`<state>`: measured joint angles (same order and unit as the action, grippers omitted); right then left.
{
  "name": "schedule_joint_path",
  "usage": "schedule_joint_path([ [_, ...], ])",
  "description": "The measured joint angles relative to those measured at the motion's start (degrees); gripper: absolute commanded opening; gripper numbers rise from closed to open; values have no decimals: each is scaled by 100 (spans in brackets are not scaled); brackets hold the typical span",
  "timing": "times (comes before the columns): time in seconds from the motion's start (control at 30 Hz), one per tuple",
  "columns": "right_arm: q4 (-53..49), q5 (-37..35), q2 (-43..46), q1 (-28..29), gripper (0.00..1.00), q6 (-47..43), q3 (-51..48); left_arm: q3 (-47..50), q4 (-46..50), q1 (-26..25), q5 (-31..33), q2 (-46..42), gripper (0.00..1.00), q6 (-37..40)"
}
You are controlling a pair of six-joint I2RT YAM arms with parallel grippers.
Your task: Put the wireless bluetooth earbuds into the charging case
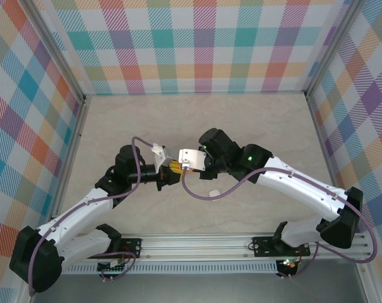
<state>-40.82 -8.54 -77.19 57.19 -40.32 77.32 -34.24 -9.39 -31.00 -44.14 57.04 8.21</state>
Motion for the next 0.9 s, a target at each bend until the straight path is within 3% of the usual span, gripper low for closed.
schedule_joint_path([
  [0.9,-31,-1082,0,507,14,-1276,37,-11,-109,0,-103,24,3,-136],
])
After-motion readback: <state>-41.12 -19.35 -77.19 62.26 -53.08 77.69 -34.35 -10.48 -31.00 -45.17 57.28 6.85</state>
